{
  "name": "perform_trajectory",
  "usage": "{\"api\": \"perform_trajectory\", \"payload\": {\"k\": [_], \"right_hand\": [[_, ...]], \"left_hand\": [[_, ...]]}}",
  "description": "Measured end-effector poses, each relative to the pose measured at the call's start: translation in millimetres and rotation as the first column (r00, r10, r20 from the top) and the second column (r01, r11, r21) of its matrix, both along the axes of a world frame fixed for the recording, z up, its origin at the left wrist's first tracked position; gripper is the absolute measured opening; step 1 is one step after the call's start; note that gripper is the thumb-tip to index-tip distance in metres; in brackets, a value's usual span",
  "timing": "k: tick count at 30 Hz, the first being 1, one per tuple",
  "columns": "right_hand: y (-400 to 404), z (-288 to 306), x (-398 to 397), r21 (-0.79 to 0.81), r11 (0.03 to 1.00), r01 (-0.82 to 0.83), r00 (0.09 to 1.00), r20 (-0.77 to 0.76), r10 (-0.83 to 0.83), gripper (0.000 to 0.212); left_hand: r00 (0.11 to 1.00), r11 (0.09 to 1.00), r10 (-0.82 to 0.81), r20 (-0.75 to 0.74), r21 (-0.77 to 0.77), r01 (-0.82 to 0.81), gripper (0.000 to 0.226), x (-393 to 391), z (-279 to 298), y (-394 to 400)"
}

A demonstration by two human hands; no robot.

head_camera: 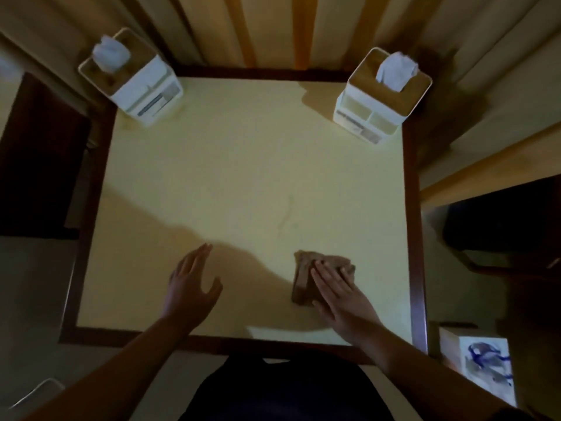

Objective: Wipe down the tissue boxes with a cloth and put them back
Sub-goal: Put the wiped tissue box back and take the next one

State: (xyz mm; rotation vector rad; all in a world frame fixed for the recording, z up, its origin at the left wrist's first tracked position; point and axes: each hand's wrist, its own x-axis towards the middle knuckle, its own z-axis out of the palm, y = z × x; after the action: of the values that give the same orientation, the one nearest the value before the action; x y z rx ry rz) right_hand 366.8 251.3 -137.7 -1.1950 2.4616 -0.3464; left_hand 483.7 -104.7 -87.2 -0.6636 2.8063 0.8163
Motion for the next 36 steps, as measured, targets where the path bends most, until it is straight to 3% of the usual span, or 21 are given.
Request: {"api": "perform_trajectory", "payload": {"k": [6, 10, 17, 29, 33, 36], "right_hand": [[-49.9, -0.2, 47.5, 0.209, 0.955, 0.212, 0.977, -0.035, -0.209, 0.076], [-85.9, 1.0, 105.0, 0.258, 0.951, 0.168, 0.985, -0.009, -0.171, 0.079], [-148.2, 2.3, 181.6, 0.272, 0.954, 0.125, 0.989, 0.036, -0.140, 0.083], [-280.7, -11.3, 99.7, 0.145, 0.968, 0.204, 0.979, -0.017, -0.204, 0.063], [-308.3, -8.8, 65.4, 0.132, 0.980, 0.148, 0.989, -0.004, -0.148, 0.061], [-282.2, -9.2, 31.2, 0.116, 0.950, 0.290, 0.957, -0.015, -0.290, 0.063]], "left_hand": [[0.997, 0.994, -0.016, 0.074, -0.105, 0.024, 0.081, 67.4, -20.6, -36.6], [0.994, 0.988, -0.013, 0.110, -0.153, 0.029, 0.078, 85.1, -41.4, -56.1], [0.997, 0.982, -0.077, 0.015, -0.170, 0.079, 0.078, 99.0, -65.3, -71.2], [0.997, 0.969, -0.079, 0.028, -0.234, 0.083, 0.078, 99.1, -77.0, -71.4], [0.997, 0.976, -0.077, 0.000, -0.206, 0.076, 0.078, 99.7, -76.9, -73.9], [0.998, 0.976, -0.068, -0.007, -0.208, 0.065, 0.078, 99.5, -75.2, -73.2]]}}
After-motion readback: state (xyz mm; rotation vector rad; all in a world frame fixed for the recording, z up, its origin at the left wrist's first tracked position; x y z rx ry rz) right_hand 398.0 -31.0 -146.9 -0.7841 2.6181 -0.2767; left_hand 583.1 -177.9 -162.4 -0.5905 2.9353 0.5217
